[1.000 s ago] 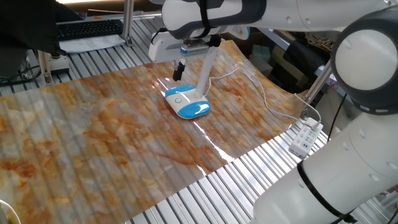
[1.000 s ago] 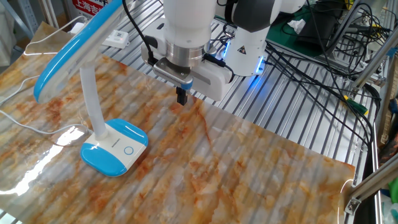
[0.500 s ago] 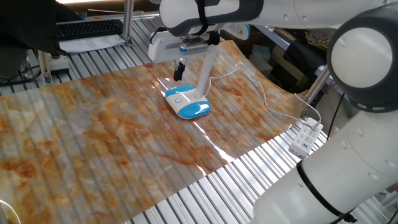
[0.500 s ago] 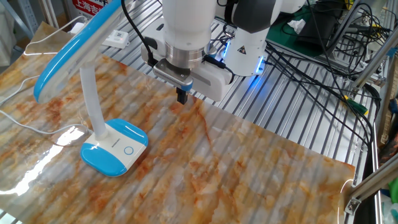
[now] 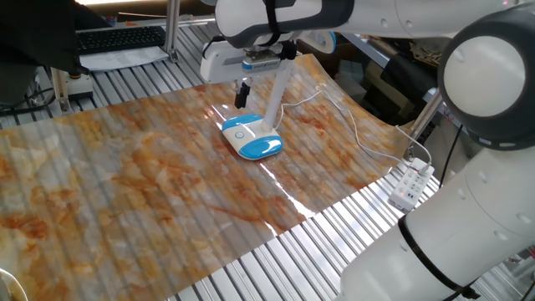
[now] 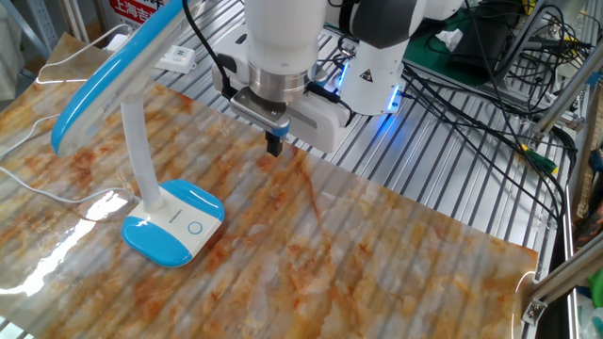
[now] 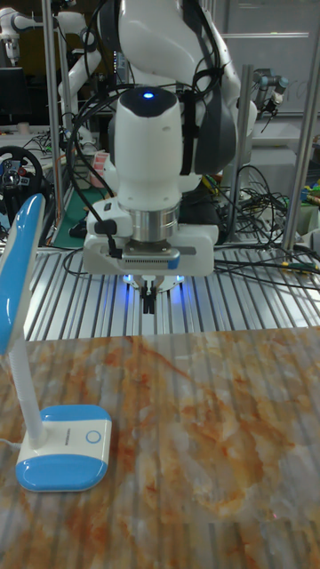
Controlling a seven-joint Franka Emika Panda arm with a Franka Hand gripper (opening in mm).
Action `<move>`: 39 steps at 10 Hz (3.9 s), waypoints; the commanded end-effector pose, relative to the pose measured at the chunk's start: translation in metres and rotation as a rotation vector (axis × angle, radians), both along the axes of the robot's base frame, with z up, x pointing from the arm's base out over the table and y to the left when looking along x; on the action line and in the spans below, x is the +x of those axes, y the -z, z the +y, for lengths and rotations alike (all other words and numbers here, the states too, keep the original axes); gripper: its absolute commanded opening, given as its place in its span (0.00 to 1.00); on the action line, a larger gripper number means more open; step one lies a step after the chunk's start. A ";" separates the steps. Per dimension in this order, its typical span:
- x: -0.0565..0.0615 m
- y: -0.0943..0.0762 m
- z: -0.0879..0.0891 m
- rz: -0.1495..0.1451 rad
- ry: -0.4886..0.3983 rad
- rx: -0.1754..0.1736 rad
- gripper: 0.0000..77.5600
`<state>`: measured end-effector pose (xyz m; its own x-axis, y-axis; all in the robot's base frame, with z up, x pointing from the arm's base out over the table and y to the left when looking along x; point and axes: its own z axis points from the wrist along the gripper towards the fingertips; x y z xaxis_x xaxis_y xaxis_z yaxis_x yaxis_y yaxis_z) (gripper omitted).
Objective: Turn on the desk lamp by pressing the button
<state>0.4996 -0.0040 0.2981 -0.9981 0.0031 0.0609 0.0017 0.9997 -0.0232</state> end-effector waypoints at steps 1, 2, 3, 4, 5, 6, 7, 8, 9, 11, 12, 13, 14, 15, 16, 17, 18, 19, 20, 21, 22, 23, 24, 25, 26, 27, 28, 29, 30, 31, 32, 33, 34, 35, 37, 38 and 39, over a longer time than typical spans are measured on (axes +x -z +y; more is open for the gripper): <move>0.000 0.001 0.000 -0.004 0.003 -0.001 0.00; -0.001 0.006 0.001 -0.008 0.023 -0.002 0.00; -0.005 0.011 0.003 -0.013 0.048 -0.004 0.00; -0.007 0.014 0.003 -0.013 0.052 -0.006 0.00; -0.010 0.019 0.003 -0.017 0.063 -0.012 0.00; -0.011 0.022 0.003 -0.020 0.067 -0.015 0.00; -0.022 0.043 -0.002 -0.056 0.078 -0.013 0.00; -0.024 0.054 -0.009 -0.049 0.086 -0.005 0.00; -0.025 0.061 -0.016 -0.047 0.082 -0.006 0.00; -0.024 0.071 -0.030 -0.026 0.081 -0.003 0.00; -0.024 0.073 -0.032 -0.022 0.083 -0.003 0.00; -0.026 0.076 -0.033 -0.023 0.088 -0.005 0.00; -0.030 0.079 -0.033 -0.023 0.095 -0.006 0.00; -0.034 0.083 -0.032 -0.027 0.102 -0.006 0.00; -0.038 0.086 -0.031 -0.030 0.107 -0.006 0.00; -0.042 0.088 -0.030 -0.031 0.117 -0.005 0.00; -0.046 0.091 -0.029 -0.034 0.134 -0.007 0.00; -0.049 0.093 -0.028 -0.039 0.139 -0.008 0.00; -0.050 0.093 -0.028 -0.039 0.140 -0.008 0.00; -0.051 0.094 -0.028 -0.039 0.155 -0.012 0.00; -0.051 0.095 -0.029 -0.038 0.181 -0.020 0.00; -0.051 0.096 -0.030 -0.039 0.190 -0.024 0.00; -0.051 0.098 -0.034 -0.041 0.204 -0.025 0.00; -0.051 0.100 -0.037 -0.041 0.209 -0.025 0.00; -0.050 0.106 -0.050 -0.041 0.201 -0.019 0.00; -0.050 0.110 -0.057 -0.041 0.199 -0.019 0.00; -0.050 0.112 -0.061 -0.043 0.202 -0.021 0.00; -0.051 0.116 -0.069 -0.049 0.219 -0.025 0.00; -0.051 0.116 -0.071 -0.049 0.231 -0.024 0.00; -0.051 0.116 -0.071 -0.049 0.279 -0.024 0.00; -0.050 0.116 -0.070 -0.058 0.298 -0.027 0.00; -0.050 0.116 -0.070 -0.061 0.312 -0.028 0.00; -0.050 0.116 -0.070 -0.061 0.317 -0.029 0.00; -0.049 0.115 -0.070 -0.061 0.320 -0.028 0.00; -0.048 0.114 -0.069 -0.060 0.333 -0.021 0.00; -0.048 0.113 -0.068 -0.060 0.344 -0.021 0.00; -0.048 0.113 -0.068 -0.061 0.356 -0.022 0.00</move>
<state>0.4502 -0.0733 0.1841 -0.9440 0.3299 0.0033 0.3296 0.9434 -0.0366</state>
